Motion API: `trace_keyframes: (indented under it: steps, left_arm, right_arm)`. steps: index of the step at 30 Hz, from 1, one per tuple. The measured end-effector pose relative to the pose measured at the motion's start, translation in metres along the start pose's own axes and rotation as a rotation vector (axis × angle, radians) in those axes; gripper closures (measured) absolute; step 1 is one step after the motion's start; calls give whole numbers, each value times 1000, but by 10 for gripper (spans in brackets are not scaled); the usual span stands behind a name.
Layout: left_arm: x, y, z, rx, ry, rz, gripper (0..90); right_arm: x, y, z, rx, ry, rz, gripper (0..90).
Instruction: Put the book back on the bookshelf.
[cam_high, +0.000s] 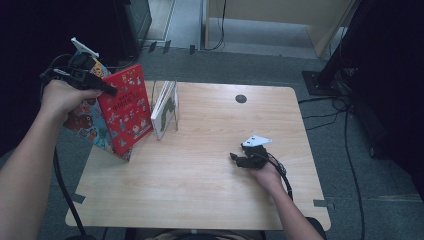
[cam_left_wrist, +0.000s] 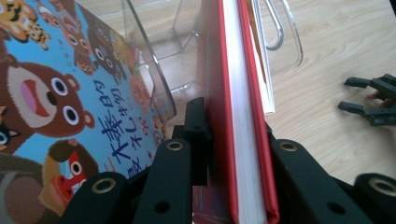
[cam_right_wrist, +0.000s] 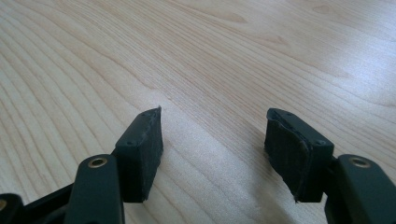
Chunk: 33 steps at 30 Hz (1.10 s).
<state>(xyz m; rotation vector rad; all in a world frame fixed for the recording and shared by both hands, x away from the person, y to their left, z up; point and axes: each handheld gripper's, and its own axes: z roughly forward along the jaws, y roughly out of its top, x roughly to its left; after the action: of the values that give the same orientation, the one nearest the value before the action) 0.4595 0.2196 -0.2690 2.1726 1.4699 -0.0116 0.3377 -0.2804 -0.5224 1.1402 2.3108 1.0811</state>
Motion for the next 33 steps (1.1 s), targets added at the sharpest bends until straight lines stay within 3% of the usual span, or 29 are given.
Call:
trace_keyframes:
  steps: [4,11,24,33]
  left_arm:
    - [-2,2,0,20,-13,7,763]
    - [-3,5,0,65,2,4,771]
    - [-2,6,1,117,-31,5,753]
    - [-5,7,7,146,-31,34,748]
  right_arm:
    - [0,0,0,0,0,-1,372]
    - [0,0,0,-1,0,-2,372]
    - [1,1,1,0,0,-2,373]
    - [1,1,1,1,1,0,373]
